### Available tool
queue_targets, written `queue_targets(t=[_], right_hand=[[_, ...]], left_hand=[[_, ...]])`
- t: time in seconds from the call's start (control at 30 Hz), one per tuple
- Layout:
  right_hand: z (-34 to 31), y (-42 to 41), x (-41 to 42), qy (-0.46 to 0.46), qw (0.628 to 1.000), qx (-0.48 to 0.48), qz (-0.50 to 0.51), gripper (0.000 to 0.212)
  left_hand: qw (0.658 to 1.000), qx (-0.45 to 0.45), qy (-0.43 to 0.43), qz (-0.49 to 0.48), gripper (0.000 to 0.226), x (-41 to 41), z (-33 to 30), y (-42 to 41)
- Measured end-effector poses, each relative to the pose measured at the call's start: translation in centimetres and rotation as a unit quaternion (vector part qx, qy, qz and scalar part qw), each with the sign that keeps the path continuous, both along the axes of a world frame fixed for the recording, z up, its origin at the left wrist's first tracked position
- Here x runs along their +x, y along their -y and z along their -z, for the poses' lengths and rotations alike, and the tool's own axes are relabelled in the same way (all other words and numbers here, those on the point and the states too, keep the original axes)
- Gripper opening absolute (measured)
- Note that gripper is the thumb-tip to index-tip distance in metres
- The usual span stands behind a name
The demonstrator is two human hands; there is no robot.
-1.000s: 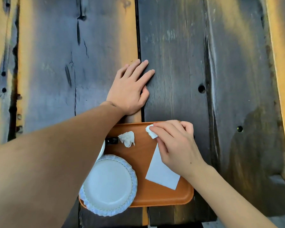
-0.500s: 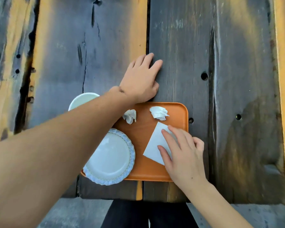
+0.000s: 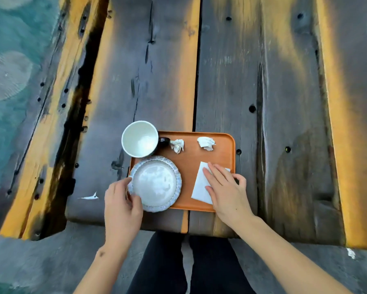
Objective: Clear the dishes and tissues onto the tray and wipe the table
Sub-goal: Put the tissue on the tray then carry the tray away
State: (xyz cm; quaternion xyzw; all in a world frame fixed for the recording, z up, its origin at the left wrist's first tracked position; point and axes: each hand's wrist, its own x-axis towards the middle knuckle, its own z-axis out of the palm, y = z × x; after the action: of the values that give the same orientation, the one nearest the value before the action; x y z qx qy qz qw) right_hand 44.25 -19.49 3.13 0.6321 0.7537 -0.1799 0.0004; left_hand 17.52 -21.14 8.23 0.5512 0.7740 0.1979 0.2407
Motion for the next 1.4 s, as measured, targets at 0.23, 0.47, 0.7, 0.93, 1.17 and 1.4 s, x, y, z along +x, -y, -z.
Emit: queue_targets(t=[0.23,0.47,0.7,0.93,1.17,1.4], right_hand=[[-1.3,-0.4,0.3,-0.145,0.948,-0.006,0.282,0.046],[-1.5,0.1,-0.5,-0.249,0.851,-0.049,0.460,0.049],[-1.7,0.0,-0.6,-0.291,0.810,-0.070,0.505,0.024],[-1.0,-0.8,-1.3,-0.210,0.834,-0.045,0.508,0.011],[-1.0,-1.2,-2.9,-0.150,0.844,-0.017,0.514,0.022],[-1.1,-1.1,-2.4,-0.211,0.822,-0.014,0.529,0.017]], left_hand=[[0.989,-0.040,0.086,-0.110,0.025,-1.7,2.2,-4.2],[0.983,-0.061,0.140,-0.105,0.029,-1.9,2.7,-6.6],[0.974,-0.103,0.147,-0.139,0.032,-2.7,1.7,-6.7],[0.975,-0.117,0.133,-0.137,0.023,-3.4,1.7,-7.2],[0.978,-0.128,0.094,-0.139,0.024,-3.0,3.0,-7.7],[0.961,-0.139,0.197,-0.132,0.018,-3.4,3.3,-7.4]])
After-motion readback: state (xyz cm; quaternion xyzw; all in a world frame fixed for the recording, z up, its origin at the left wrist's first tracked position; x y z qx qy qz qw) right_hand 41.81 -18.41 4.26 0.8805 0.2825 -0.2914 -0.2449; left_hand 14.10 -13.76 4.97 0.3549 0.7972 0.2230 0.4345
